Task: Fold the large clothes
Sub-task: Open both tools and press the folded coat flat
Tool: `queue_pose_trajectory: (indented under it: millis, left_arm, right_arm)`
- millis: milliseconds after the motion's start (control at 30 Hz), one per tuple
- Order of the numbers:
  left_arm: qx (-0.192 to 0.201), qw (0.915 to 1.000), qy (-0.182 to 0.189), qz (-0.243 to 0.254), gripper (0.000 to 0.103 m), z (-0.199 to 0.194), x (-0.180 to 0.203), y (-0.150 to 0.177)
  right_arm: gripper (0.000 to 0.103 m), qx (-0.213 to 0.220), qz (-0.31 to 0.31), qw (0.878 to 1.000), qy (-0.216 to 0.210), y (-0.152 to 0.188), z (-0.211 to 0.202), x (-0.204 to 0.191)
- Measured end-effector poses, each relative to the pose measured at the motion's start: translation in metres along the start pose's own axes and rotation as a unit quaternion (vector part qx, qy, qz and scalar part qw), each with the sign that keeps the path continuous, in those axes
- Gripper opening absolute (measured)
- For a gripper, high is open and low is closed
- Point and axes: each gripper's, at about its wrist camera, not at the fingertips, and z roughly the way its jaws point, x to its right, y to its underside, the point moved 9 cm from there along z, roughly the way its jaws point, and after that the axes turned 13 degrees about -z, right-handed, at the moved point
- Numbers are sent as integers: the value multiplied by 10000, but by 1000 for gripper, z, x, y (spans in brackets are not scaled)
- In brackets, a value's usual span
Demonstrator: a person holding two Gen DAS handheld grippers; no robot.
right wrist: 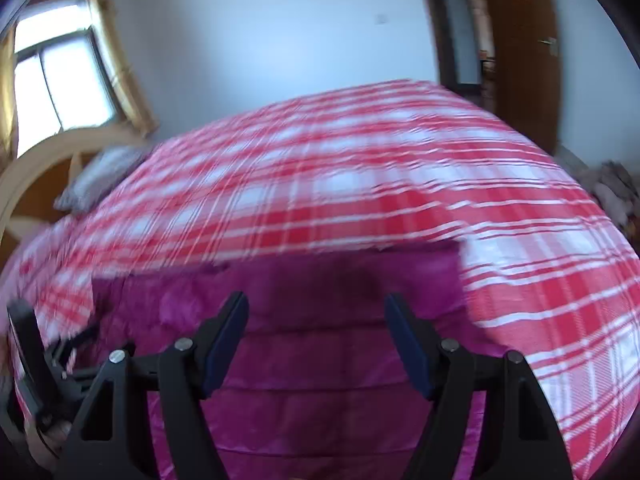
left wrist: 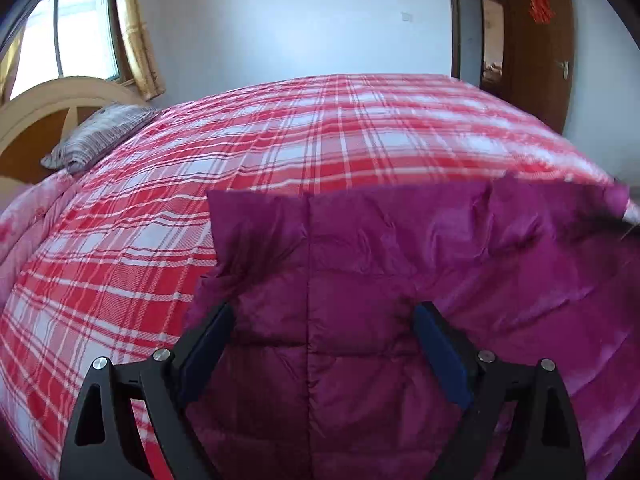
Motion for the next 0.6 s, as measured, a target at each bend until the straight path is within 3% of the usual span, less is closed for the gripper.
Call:
queue_pose_trajectory:
  millis: [100,233,433,600]
  left_arm:
    - [288,9989,342,111,92,-23,26,-19]
    - [466,9962,490,544,92,-17,64,-40]
    - [72,9973,-69,725,92,49,73,-24]
    - [-116,9995,5,302,92,68,61,-22]
  right_arm:
    - [69,-365,-205,9990,130,12,32,-13]
    - [69,-504,-205,9978,370,20,54,-7]
    - [70,-475,-168,9977,445,20,56,-6]
    - [71,-441,4,9983,391,22,62,-4]
